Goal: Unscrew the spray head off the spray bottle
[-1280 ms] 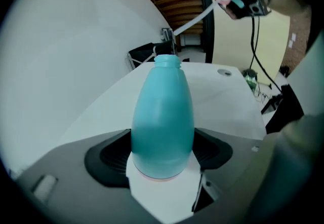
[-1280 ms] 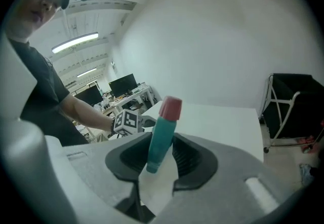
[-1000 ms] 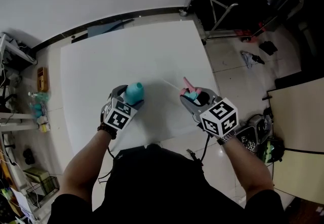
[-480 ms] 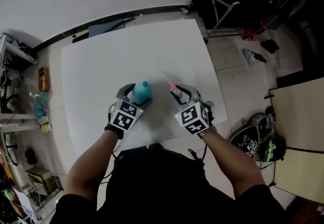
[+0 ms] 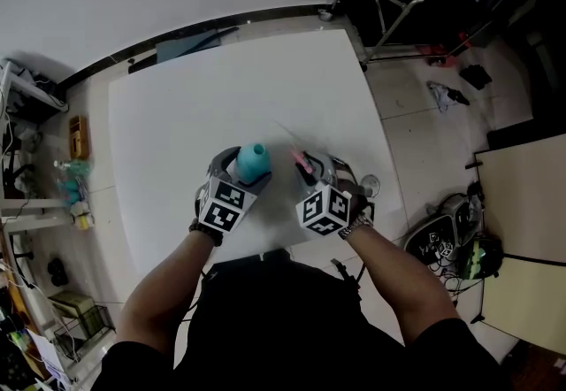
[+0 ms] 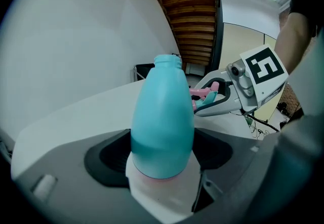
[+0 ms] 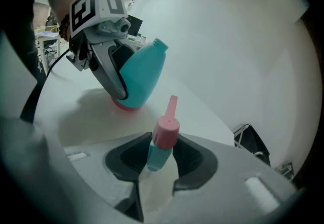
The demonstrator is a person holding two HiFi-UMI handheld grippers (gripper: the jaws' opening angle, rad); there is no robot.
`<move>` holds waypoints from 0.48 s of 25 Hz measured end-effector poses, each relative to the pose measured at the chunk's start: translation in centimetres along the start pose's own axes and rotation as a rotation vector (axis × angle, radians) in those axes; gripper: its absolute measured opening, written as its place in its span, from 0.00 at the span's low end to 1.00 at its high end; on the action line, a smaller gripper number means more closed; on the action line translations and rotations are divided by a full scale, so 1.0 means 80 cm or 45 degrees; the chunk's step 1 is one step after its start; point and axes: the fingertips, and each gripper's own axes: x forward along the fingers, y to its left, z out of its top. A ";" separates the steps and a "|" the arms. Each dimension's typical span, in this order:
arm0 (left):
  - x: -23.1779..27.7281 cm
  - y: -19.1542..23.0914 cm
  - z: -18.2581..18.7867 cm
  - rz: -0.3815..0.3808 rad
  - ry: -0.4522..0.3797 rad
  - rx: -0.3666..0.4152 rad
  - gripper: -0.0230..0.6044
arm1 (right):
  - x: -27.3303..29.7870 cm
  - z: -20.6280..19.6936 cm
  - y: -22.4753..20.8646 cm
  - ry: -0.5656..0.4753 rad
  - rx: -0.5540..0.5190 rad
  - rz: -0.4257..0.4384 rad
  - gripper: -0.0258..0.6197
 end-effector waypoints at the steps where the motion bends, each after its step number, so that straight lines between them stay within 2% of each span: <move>1: 0.000 0.000 -0.001 0.000 -0.001 0.000 0.68 | 0.002 0.000 0.003 0.005 -0.022 -0.001 0.23; 6: 0.000 -0.001 -0.008 -0.002 -0.003 -0.003 0.68 | 0.010 -0.005 0.018 0.037 -0.117 0.005 0.23; 12: -0.003 -0.002 -0.012 0.001 0.000 -0.001 0.68 | 0.013 -0.010 0.029 0.064 -0.163 0.008 0.23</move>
